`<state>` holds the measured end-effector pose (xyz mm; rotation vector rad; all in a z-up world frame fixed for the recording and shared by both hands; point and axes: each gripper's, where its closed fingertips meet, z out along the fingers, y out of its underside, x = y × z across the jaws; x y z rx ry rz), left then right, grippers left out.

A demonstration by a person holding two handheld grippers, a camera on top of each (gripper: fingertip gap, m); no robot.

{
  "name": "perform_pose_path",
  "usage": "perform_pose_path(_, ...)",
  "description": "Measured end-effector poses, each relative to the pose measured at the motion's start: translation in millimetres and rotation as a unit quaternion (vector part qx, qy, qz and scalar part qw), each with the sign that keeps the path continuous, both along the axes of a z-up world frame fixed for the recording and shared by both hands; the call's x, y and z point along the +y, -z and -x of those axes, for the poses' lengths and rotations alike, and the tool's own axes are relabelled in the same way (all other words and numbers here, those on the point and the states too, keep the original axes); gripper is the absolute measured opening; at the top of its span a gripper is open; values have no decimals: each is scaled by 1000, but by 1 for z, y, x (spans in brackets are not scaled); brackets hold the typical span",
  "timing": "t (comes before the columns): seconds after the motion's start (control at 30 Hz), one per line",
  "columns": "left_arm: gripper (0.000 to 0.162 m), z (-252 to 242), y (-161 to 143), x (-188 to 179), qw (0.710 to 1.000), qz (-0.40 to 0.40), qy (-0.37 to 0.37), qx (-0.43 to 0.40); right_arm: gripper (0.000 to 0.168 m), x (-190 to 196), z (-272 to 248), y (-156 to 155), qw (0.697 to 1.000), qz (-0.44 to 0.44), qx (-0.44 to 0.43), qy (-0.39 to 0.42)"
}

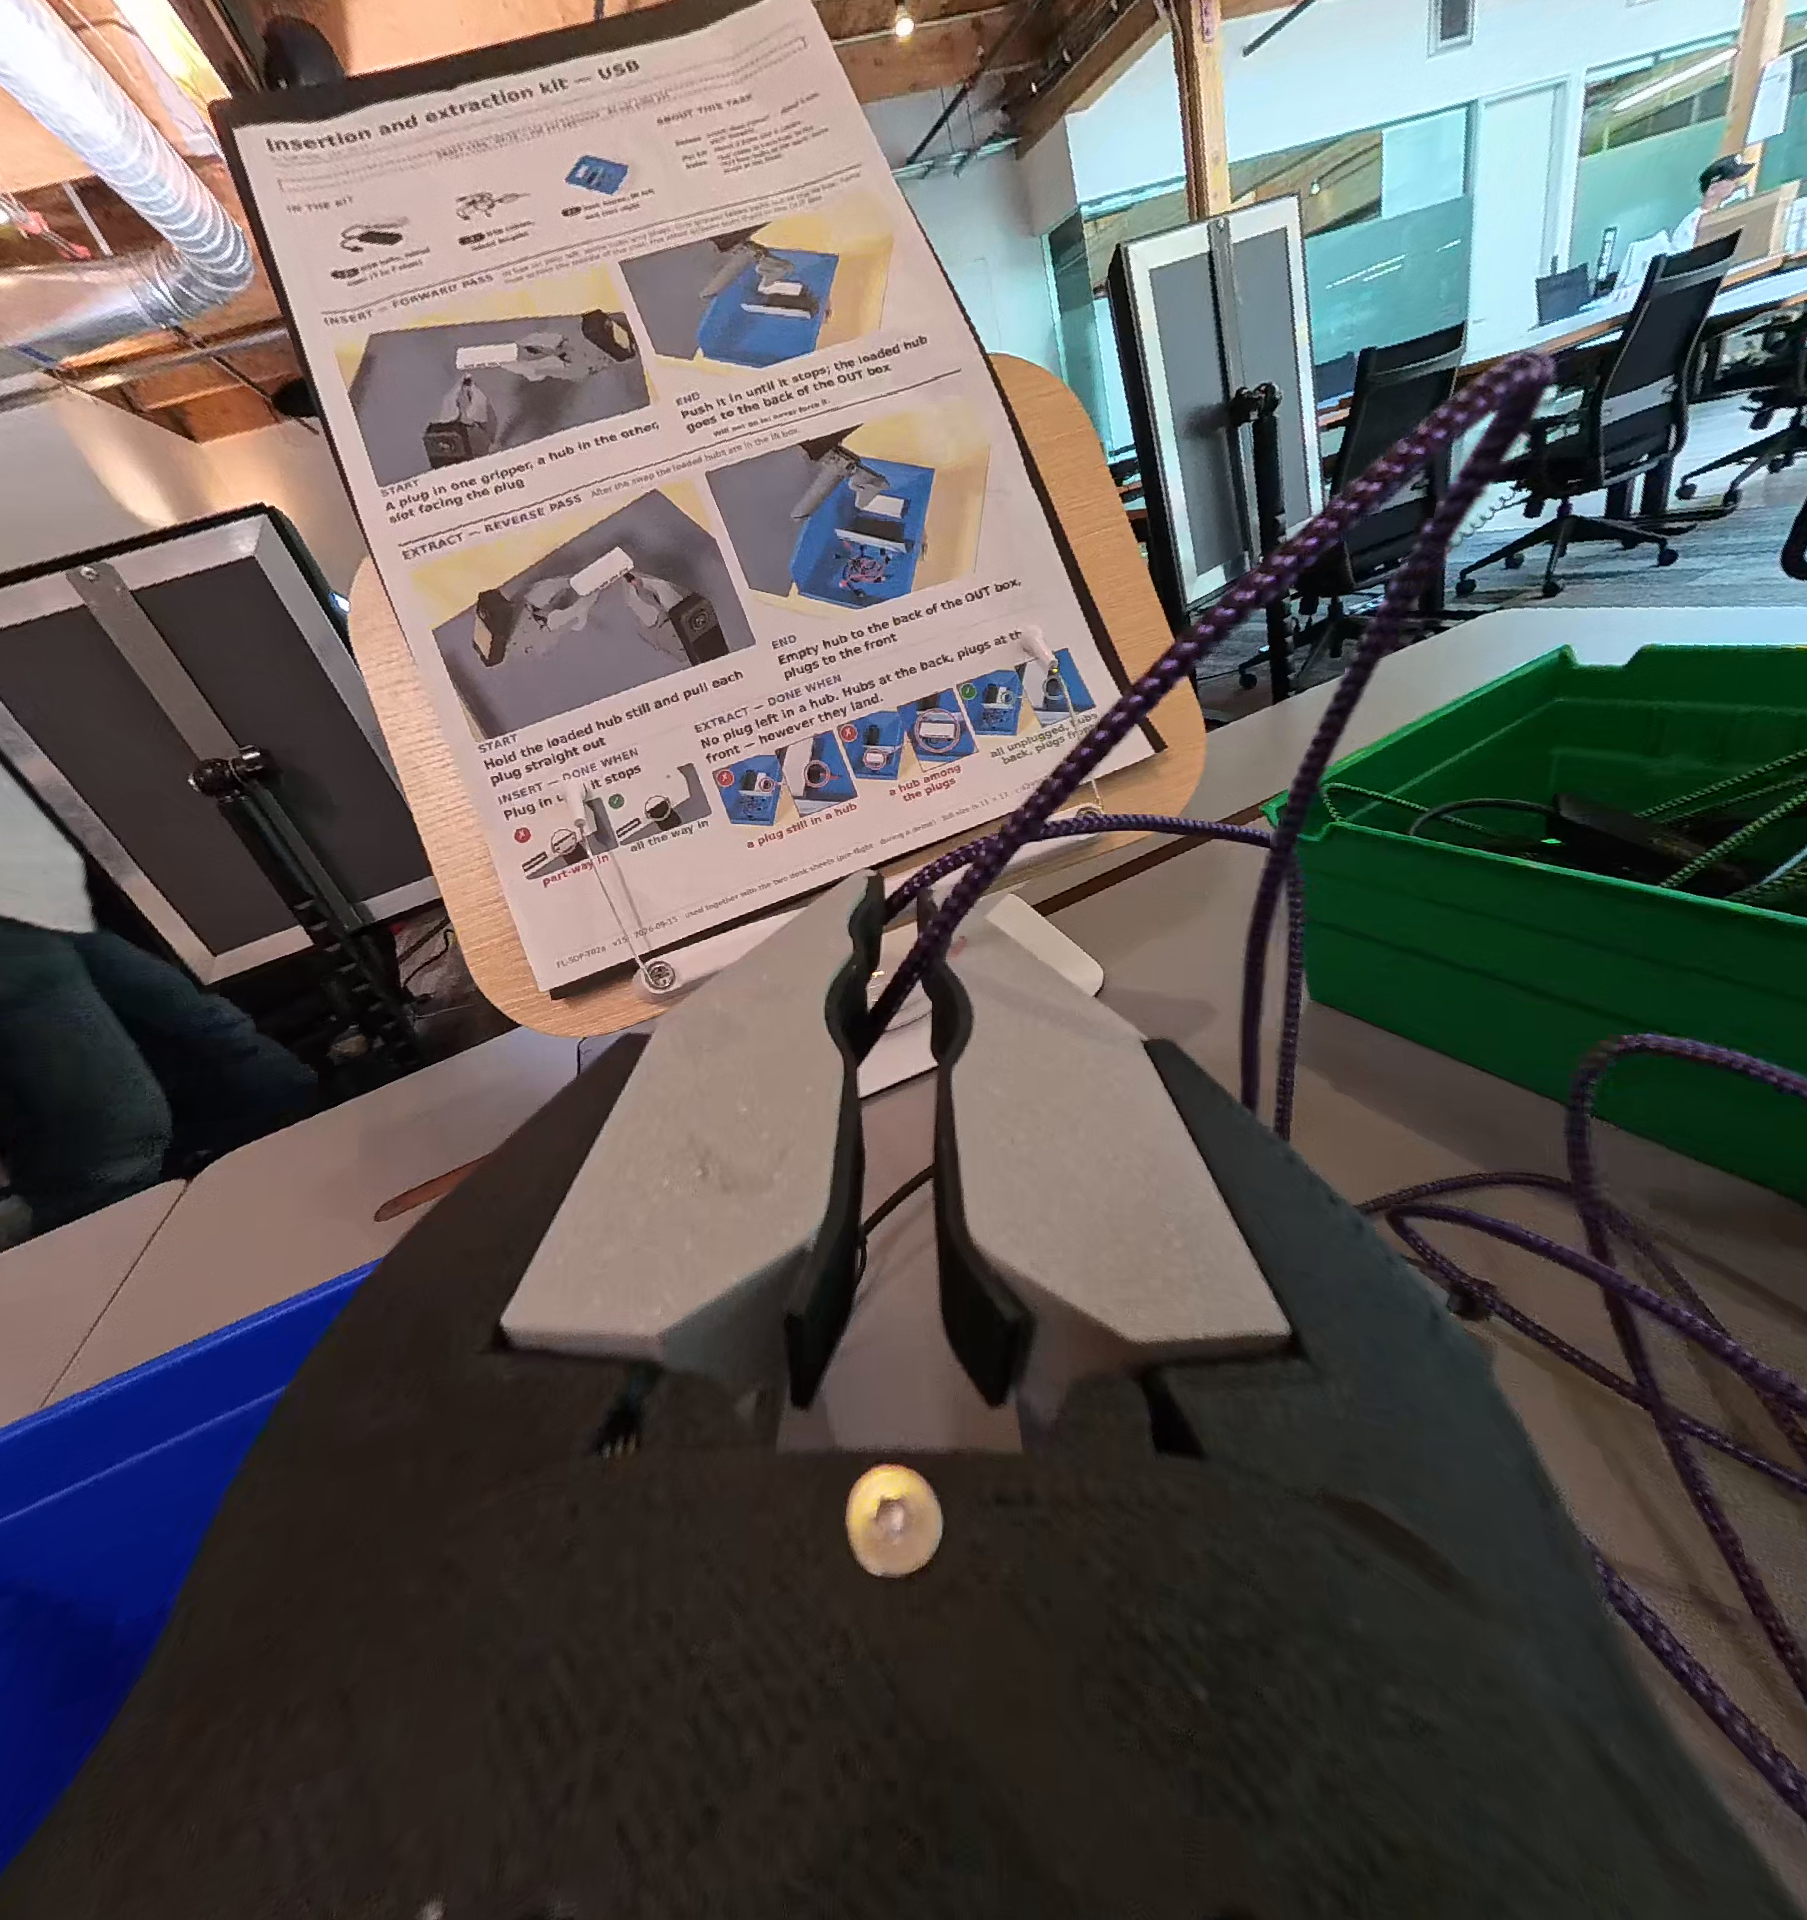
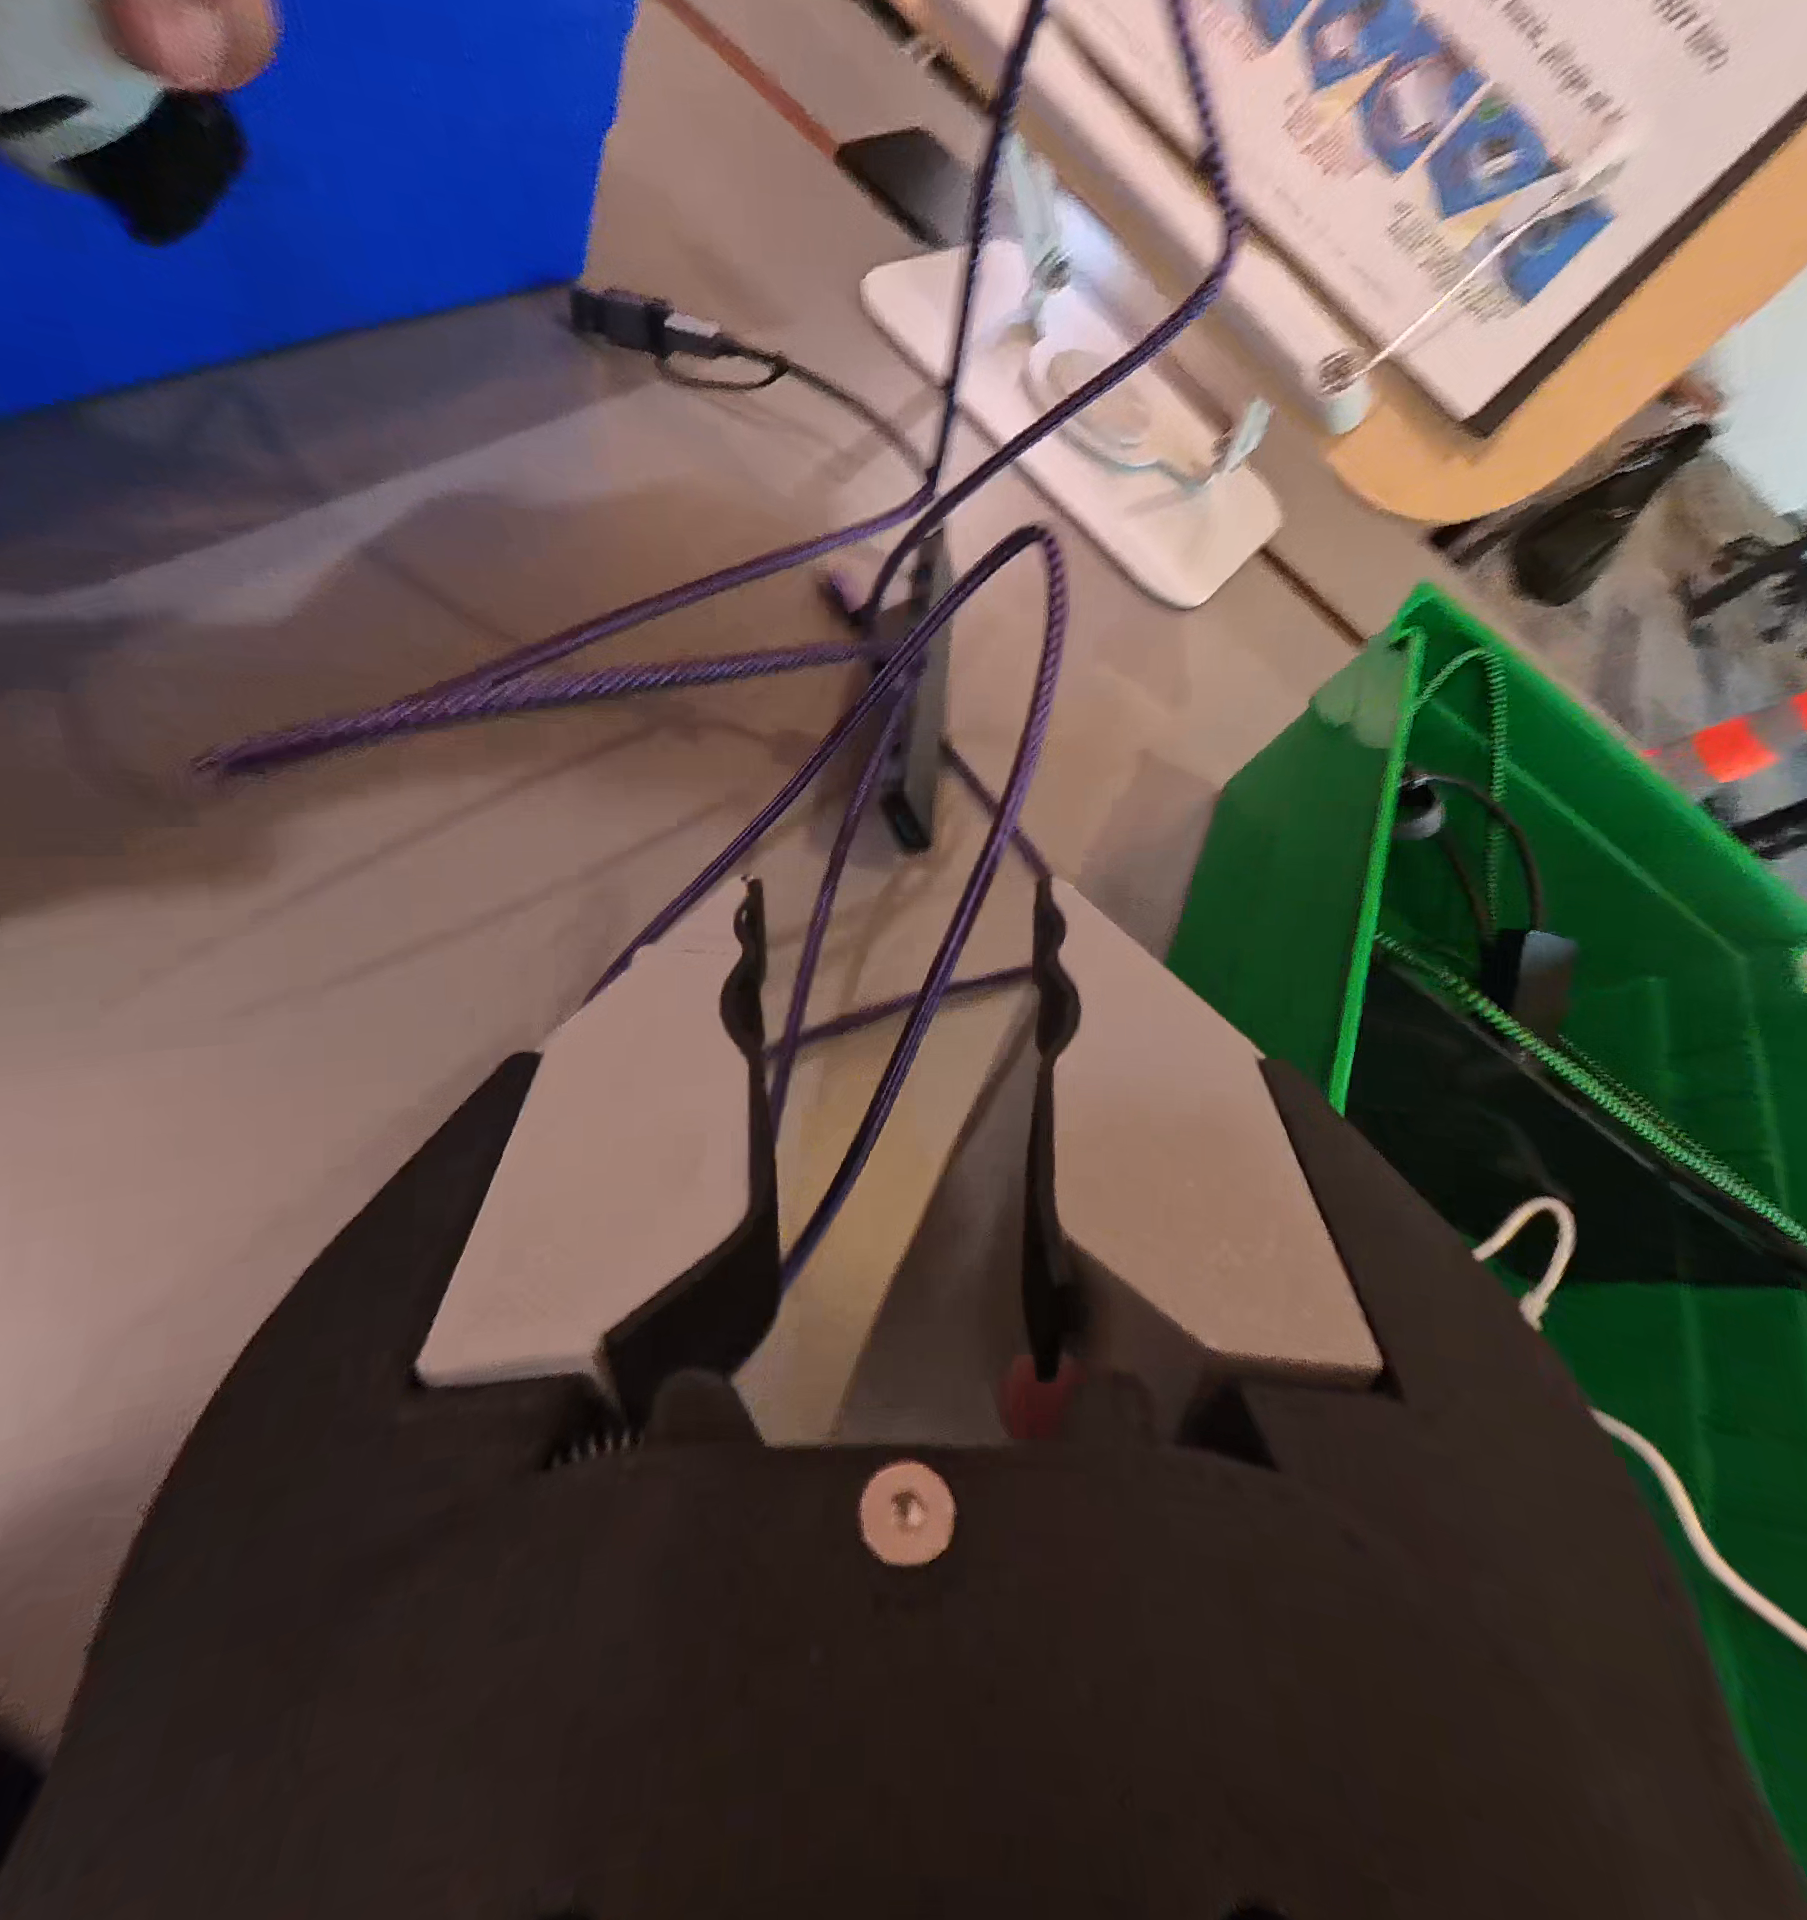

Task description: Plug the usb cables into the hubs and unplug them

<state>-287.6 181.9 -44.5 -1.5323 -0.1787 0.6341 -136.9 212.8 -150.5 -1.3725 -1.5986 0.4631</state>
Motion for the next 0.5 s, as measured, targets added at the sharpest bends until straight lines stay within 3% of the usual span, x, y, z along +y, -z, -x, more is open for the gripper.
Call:
perform_pose_path(0.1,2,0,1,1,1000,0,-2,2,49,-24,-24,-7,998,30,-28,-52)
perform_pose_path(0.23,2,0,-3,-1,1000,-6,-9,9,37,-45,-44,-44,991,56,7,-118)
perform_pose_path(0.33,2,0,-4,-3,1000,-7,-11,10,23,0,-46,-62,999,9,7,-50)
perform_pose_path(0.5,2,1,-7,-4,1000,-20,-9,4,33,76,-11,-30,988,-112,-101,30)
